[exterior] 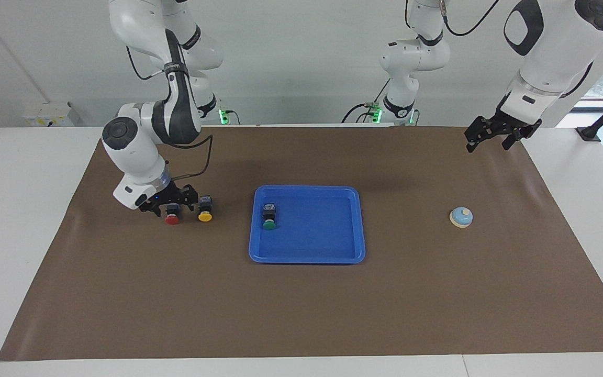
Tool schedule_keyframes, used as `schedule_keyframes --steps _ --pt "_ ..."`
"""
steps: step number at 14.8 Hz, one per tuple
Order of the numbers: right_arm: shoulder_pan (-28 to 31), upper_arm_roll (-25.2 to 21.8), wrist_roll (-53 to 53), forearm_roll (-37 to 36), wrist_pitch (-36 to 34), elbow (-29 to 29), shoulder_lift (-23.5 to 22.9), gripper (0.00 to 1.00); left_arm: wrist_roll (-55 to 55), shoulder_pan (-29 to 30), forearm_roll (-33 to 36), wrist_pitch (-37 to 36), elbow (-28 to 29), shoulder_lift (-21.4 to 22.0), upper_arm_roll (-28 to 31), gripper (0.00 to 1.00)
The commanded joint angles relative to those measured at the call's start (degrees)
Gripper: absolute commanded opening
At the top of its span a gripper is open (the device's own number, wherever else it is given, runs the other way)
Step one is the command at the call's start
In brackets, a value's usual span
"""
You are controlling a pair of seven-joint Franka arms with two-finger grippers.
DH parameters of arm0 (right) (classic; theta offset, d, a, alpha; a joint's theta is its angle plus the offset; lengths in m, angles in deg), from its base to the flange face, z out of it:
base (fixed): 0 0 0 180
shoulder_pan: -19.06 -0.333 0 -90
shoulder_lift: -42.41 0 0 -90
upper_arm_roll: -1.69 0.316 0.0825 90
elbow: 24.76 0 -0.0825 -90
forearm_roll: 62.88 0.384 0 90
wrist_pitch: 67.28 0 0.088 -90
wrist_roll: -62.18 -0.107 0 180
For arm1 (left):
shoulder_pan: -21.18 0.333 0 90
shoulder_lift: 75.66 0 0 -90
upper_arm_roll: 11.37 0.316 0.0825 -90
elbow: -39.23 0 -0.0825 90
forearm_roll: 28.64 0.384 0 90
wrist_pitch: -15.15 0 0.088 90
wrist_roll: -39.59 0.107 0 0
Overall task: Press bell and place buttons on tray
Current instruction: 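Carry the green button into the blue tray and release it, then move the right gripper to the red-capped button and grasp it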
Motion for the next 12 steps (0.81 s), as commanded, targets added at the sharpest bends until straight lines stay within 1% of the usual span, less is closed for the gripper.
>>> schedule_keyframes --steps 1,3,7,10,11,12 --pt "2.51 0.97 1.74 0.68 2.85 -5.84 3.27 1.0 -0.06 0.02 -0.44 0.38 0.47 0.4 0.19 1.0" --pt "3.31 0.97 2.53 0.68 3.11 -6.72 3.62 1.0 -0.15 0.02 -0.44 0.38 0.47 0.4 0.19 1.0" --pt "3.57 0.97 2.54 0.68 7.5 -9.71 3.09 1.0 -0.15 0.02 -0.44 0.38 0.47 0.31 0.19 1.0" --pt "3.93 0.97 2.27 0.77 8.13 -11.3 3.09 1.0 -0.15 0.02 -0.44 0.38 0.47 0.31 0.19 1.0" --pt "3.93 0.97 2.27 0.77 8.13 -11.47 3.18 0.98 -0.06 0.02 -0.44 0.38 0.47 0.39 0.19 1.0" --pt "3.93 0.97 2.27 0.77 8.21 -11.73 3.27 0.94 -0.15 0.02 -0.44 0.38 0.47 0.4 0.19 1.0"
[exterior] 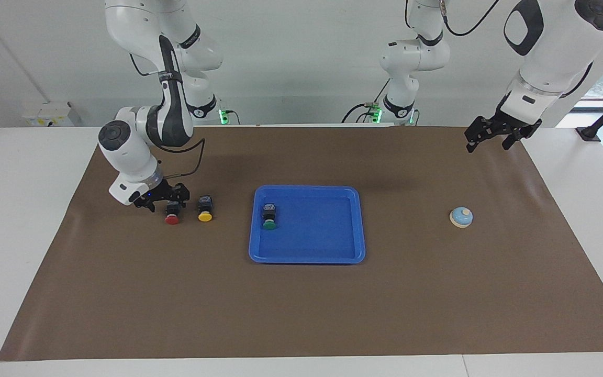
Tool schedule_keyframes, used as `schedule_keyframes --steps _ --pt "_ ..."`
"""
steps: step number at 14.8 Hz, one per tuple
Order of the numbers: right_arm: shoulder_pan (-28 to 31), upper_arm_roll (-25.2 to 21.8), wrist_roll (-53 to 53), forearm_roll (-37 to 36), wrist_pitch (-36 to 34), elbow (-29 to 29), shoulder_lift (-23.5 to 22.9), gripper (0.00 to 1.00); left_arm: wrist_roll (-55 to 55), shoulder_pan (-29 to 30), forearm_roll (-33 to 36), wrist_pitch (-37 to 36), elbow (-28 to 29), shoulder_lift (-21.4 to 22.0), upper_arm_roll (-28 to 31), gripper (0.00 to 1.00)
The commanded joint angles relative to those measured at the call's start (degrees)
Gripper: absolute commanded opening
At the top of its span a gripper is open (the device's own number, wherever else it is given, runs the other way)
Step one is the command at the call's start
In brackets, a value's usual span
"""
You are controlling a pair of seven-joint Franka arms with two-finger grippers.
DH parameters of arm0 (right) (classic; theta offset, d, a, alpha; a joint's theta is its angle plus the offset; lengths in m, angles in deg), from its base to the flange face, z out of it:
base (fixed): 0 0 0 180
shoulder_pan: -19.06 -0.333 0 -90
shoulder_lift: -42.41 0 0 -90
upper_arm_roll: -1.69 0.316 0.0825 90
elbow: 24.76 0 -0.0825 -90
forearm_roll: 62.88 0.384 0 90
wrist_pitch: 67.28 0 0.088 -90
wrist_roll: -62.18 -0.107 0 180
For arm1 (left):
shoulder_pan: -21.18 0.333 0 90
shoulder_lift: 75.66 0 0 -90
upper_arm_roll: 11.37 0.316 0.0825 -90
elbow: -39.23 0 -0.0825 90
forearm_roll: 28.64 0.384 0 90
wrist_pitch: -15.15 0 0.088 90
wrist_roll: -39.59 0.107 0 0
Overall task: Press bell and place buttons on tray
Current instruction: 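Move the right gripper to the red-capped button and grasp it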
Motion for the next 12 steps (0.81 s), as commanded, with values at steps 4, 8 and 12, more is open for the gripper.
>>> schedule_keyframes --steps 4,8,12 --pt "1.49 0.92 1.21 0.77 3.5 -3.5 1.15 0.5 -0.15 0.02 -0.44 0.38 0.48 0.4 0.19 1.0" --pt "1.49 0.92 0.08 2.86 2.2 -1.05 0.89 0.0 -0.15 0.02 -0.44 0.38 0.48 0.4 0.19 1.0" --pt "0.44 1.44 -3.43 4.19 -7.01 7.53 0.97 0.0 -0.06 0.02 -0.44 0.38 0.48 0.31 0.19 1.0"
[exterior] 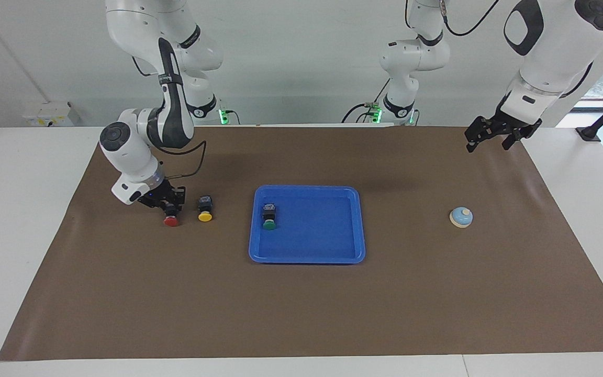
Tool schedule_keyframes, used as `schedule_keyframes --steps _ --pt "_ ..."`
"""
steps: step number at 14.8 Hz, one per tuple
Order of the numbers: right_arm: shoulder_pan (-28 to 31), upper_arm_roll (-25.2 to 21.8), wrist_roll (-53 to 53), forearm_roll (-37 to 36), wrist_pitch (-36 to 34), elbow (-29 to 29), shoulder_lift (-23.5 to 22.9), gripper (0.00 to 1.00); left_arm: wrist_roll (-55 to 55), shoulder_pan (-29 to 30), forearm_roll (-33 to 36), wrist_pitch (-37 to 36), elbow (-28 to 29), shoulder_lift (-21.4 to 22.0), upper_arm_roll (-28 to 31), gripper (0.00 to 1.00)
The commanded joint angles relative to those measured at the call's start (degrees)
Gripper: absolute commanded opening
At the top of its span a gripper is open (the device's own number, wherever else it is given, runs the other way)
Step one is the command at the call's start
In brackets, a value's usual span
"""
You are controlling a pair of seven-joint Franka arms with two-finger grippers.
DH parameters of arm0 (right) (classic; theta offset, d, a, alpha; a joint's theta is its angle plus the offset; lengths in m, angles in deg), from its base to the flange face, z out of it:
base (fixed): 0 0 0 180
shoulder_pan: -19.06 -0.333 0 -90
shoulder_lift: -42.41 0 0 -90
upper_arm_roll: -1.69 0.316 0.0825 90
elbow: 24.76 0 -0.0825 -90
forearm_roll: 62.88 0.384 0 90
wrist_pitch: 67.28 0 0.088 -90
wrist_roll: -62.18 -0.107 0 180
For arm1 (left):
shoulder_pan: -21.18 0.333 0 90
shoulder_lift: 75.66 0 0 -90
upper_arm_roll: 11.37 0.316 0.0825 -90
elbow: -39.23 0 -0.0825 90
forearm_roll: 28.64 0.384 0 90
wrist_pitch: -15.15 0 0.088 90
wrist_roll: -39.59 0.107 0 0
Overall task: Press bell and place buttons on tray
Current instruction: 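Carry the red button into the tray beside the green one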
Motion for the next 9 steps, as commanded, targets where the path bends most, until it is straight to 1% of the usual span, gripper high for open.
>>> schedule_keyframes --steps 1,2,4,6,8,9 --pt "-2.04 1.93 -6.45 1.03 -8.25 8.35 0.45 0.0 -0.15 0.02 -0.44 0.38 0.47 0.39 0.19 1.0" --pt "-5.72 2.2 -11.53 1.03 -9.4 11.34 -0.08 0.0 -0.15 0.02 -0.44 0.38 0.47 0.39 0.19 1.0" --pt "-14.85 2.12 -21.73 0.24 -10.73 16.71 -1.92 0.0 -0.15 0.02 -0.44 0.38 0.47 0.39 0.19 1.0" --pt "-19.79 2.29 -26.76 0.76 -10.21 19.09 -3.15 0.0 -0.15 0.02 -0.44 0.38 0.47 0.39 0.19 1.0" --pt "-27.07 2.12 -33.51 0.24 -10.21 23.3 -7.53 0.0 -0.15 0.02 -0.44 0.38 0.47 0.39 0.19 1.0" --pt "-29.37 2.12 -36.77 0.06 -10.03 25.15 -9.82 0.0 -0.15 0.02 -0.44 0.38 0.47 0.39 0.19 1.0"
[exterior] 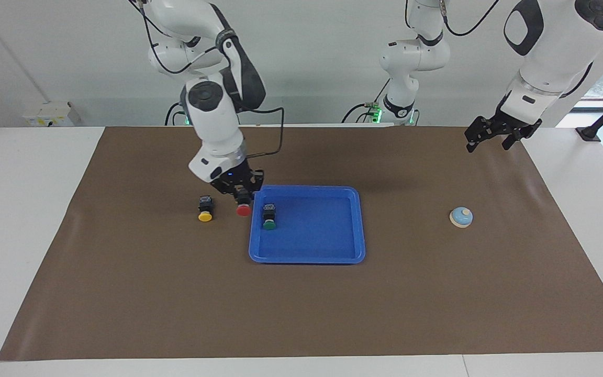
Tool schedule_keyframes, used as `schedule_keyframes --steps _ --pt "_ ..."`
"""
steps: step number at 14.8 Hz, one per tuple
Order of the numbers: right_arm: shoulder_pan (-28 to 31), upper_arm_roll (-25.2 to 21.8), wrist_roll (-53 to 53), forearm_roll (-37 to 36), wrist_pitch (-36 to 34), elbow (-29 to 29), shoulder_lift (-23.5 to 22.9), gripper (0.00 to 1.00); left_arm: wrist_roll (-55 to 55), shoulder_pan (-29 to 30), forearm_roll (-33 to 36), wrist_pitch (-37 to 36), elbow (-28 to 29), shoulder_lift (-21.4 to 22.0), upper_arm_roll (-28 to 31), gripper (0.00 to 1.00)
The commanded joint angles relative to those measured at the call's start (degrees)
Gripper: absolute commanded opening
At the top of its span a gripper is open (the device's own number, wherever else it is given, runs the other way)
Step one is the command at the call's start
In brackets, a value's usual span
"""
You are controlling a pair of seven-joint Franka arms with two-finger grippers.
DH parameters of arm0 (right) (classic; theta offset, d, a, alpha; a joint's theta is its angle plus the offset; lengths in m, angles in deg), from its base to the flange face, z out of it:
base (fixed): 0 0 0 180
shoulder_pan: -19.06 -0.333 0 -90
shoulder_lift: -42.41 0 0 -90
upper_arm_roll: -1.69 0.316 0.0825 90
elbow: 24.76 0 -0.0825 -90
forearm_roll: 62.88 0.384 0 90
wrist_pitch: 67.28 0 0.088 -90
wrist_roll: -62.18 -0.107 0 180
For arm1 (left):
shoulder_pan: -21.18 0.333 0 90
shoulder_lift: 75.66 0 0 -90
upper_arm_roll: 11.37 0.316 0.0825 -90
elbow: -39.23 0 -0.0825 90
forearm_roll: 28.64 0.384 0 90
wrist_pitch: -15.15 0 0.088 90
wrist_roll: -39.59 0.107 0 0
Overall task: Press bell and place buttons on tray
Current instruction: 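Carry the red button into the tray beside the green one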
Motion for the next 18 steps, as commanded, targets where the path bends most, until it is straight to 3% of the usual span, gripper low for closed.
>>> schedule_keyframes --steps 1,6,13,14,16,17,18 --pt "-5.03 -0.48 -6.8 -0.7 0.38 6.96 -8.62 0.0 -0.15 0.02 -0.44 0.38 0.47 0.4 0.19 1.0" --pt "-7.94 -0.39 -10.16 -0.89 7.68 7.32 -13.47 0.0 -0.15 0.02 -0.44 0.38 0.47 0.4 0.19 1.0" --pt "-9.44 -0.39 -12.54 -1.06 12.69 5.13 -15.15 0.0 -0.06 0.02 -0.44 0.38 0.47 0.4 0.19 1.0" --pt "-9.44 -0.39 -12.54 -1.06 12.7 5.04 -15.15 0.05 -0.15 0.02 -0.44 0.38 0.47 0.4 0.19 1.0" --pt "-9.44 -0.39 -12.89 -1.06 12.35 5.04 -15.06 0.36 -0.15 0.02 -0.44 0.38 0.47 0.4 0.19 1.0" --pt "-9.44 -0.39 -13.15 -1.06 12.08 5.04 -15.06 0.63 -0.15 0.02 -0.44 0.38 0.47 0.4 0.19 1.0" --pt "-9.44 -0.39 -13.15 -1.06 11.65 5.21 -14.97 0.96 -0.15 0.02 -0.44 0.38 0.47 0.4 0.19 1.0"
